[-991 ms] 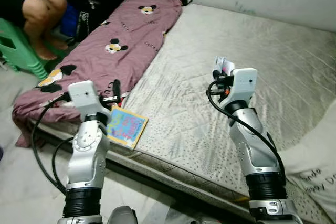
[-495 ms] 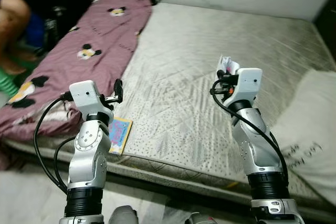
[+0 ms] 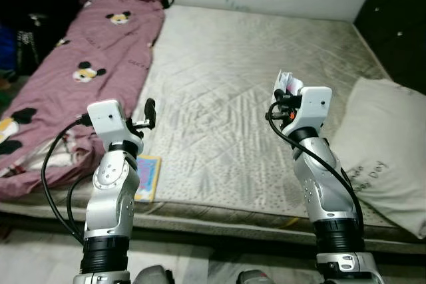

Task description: Clean up the room

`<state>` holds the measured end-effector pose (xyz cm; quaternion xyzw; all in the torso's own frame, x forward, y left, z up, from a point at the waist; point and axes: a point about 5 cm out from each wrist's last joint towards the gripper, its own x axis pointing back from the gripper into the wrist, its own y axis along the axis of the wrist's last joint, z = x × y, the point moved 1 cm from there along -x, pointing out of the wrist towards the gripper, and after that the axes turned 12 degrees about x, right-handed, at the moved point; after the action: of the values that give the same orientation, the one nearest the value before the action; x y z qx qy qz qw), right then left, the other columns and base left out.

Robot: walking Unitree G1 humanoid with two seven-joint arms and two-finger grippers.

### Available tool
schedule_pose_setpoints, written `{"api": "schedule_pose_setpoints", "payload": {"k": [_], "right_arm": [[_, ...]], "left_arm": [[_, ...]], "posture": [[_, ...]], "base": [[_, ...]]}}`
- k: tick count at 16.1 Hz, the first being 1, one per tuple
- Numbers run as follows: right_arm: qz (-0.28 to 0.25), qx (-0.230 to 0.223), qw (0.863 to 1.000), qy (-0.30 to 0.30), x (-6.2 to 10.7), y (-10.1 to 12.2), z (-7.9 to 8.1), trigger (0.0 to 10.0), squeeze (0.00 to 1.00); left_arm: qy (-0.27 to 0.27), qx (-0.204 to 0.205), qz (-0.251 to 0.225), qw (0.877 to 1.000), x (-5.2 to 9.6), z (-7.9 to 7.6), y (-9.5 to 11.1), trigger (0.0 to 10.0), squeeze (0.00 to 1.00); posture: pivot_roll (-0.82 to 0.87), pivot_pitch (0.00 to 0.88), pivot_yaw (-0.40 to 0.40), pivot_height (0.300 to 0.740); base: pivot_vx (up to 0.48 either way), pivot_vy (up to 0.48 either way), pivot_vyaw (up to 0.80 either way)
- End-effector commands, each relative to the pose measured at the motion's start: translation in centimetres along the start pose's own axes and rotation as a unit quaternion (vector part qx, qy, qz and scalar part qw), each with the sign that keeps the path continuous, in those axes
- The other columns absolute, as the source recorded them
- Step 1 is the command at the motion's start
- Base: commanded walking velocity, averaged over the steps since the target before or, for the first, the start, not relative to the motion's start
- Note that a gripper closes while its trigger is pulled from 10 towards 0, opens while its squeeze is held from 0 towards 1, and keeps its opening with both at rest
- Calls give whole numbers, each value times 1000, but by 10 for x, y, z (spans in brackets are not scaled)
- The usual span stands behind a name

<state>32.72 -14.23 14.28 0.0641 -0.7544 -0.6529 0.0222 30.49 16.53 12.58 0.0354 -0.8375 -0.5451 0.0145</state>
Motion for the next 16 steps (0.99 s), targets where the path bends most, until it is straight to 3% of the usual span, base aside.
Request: {"api": "schedule_pose_setpoints", "payload": {"k": [1,6,16], "right_arm": [[-9,-1,1000,4,-1,5,1,10000,0],[-1,-1,1000,5,-1,3,1,10000,0],[1,5,1000,19,-1,0,4,10000,0]], "left_arm": [[0,-1,3,1000,0,1,1,10000,0],[-2,-3,3,1000,0,0,0,10000,0],[0,-4,5,1000,0,0,-1,10000,0]], "posture": [[-90,0,-10,740],[-90,0,-10,740],[-90,0,-13,740]], "base": [[0,277,0],[0,460,-769],[0,470,0]]}}
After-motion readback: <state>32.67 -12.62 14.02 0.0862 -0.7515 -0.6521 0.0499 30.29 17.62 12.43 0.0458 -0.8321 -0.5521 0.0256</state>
